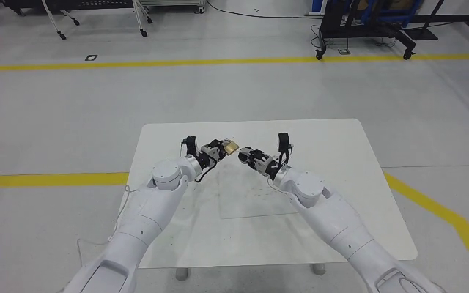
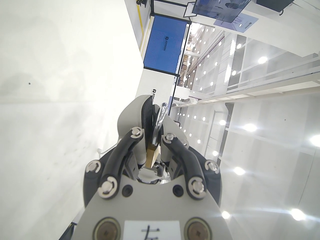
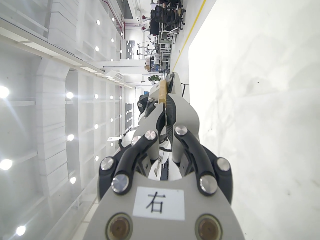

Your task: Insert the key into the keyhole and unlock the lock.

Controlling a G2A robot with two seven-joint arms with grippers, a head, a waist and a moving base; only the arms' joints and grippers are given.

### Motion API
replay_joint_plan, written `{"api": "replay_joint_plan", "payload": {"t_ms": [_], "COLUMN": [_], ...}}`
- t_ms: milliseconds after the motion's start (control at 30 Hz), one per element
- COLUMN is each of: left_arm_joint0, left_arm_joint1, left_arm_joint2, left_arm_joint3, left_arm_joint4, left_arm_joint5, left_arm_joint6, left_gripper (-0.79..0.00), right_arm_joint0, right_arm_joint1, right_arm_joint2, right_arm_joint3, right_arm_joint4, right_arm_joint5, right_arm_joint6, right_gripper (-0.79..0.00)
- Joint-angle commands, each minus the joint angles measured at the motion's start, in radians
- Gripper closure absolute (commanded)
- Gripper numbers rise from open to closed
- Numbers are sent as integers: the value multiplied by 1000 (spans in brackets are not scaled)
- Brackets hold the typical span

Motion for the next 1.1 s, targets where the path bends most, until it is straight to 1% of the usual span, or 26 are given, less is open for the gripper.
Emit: {"api": "replay_joint_plan", "payload": {"t_ms": [0,233,433,533,667,767,1000,1067], "left_arm_joint0": [0,2,2,2,0,5,5,17], "left_arm_joint1": [-1,-4,-4,-2,1,0,0,-1], "left_arm_joint2": [0,-6,-20,-37,-53,-65,-65,-65], "left_arm_joint3": [-1,-3,-3,-2,2,-2,-2,-14], "left_arm_joint4": [2,7,9,1,0,-37,-37,-38], "left_arm_joint5": [10,19,18,19,22,28,28,23], "left_arm_joint6": [7,8,12,11,1,-26,-26,-19], "left_gripper": [0,0,0,0,0,0,0,0], "right_arm_joint0": [1,0,-7,-21,-61,-61,-61,-69], "right_arm_joint1": [-3,-12,-13,-5,16,16,16,14], "right_arm_joint2": [-4,-4,24,60,139,139,139,137], "right_arm_joint3": [0,5,9,5,-27,-27,-27,-35], "right_arm_joint4": [-7,-21,-12,0,4,4,4,21], "right_arm_joint5": [8,10,-16,-51,-122,-122,-122,-122], "right_arm_joint6": [7,22,43,82,143,143,143,145], "right_gripper": [0,0,0,0,0,0,0,0]}}
